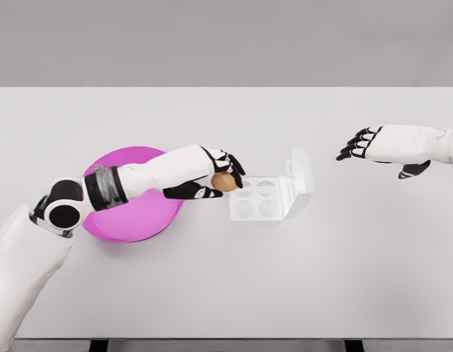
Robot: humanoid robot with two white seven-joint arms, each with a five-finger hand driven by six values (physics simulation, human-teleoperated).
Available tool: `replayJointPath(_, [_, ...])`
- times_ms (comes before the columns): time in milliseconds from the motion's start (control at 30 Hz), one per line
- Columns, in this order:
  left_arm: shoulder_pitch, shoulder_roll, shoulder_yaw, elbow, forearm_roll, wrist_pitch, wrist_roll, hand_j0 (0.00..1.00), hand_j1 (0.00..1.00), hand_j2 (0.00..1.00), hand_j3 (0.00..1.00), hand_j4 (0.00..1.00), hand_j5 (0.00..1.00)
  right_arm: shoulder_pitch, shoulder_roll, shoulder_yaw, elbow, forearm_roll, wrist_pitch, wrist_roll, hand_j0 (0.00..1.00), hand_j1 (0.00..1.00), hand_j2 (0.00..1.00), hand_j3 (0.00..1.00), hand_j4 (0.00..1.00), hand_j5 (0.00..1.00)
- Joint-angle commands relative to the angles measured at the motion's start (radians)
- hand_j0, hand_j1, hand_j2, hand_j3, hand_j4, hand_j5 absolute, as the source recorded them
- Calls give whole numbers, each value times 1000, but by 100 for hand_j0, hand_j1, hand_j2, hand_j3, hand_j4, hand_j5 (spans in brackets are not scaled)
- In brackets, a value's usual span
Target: Pack egg into the box and close the box lid
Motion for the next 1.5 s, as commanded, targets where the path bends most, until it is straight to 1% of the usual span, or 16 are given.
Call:
replayJointPath(0, [0, -21, 0, 15, 8, 3, 0, 46, 46, 46, 46, 46, 46, 0, -1, -1, 0, -4, 2, 0, 100, 100, 100, 100, 100, 100])
replayJointPath(67, [0, -40, 0, 26, 6, 3, 0, 46, 46, 46, 46, 46, 46, 0, -1, -1, 0, -4, 2, 0, 100, 100, 100, 100, 100, 100])
replayJointPath(233, [-5, -53, -14, 48, 6, 3, 0, 46, 46, 46, 46, 46, 46, 0, -1, -1, 1, -4, 2, 0, 100, 100, 100, 100, 100, 100])
replayJointPath(300, [-5, -73, -16, 72, 6, 3, 0, 46, 46, 46, 46, 46, 46, 0, -1, -1, 1, -4, 2, 0, 100, 100, 100, 100, 100, 100])
replayJointPath(400, [-6, -84, -17, 84, 6, 3, 0, 46, 46, 46, 46, 46, 46, 0, -1, -2, 1, -4, 2, 0, 100, 100, 100, 100, 100, 100])
replayJointPath(467, [-15, -96, -20, 98, 6, 3, 0, 46, 46, 46, 46, 46, 46, 0, -1, -2, 0, -4, 2, 0, 100, 100, 100, 100, 100, 100])
replayJointPath(700, [-35, -118, -29, 149, 6, 3, 0, 46, 46, 46, 46, 46, 46, 0, 0, -2, 1, -4, 2, 0, 100, 100, 100, 100, 100, 100])
replayJointPath(967, [-41, -153, -32, 186, 5, 1, 0, 47, 47, 47, 47, 47, 47, 0, 1, -2, 1, -4, 2, 0, 100, 100, 100, 100, 100, 100])
replayJointPath(1033, [-51, -155, -34, 195, 6, 1, 0, 47, 47, 47, 47, 47, 47, 0, 1, -2, 0, -4, 2, 0, 100, 100, 100, 100, 100, 100])
replayJointPath(1267, [-67, -178, -36, 250, 5, 1, 0, 47, 47, 47, 47, 47, 47, 0, -1, -2, 3, -4, 2, 0, 100, 100, 100, 100, 100, 100])
replayJointPath(1467, [-71, -196, -36, 275, 5, 1, 0, 48, 48, 48, 48, 48, 48, 0, -1, -2, 5, -4, 2, 0, 100, 100, 100, 100, 100, 100])
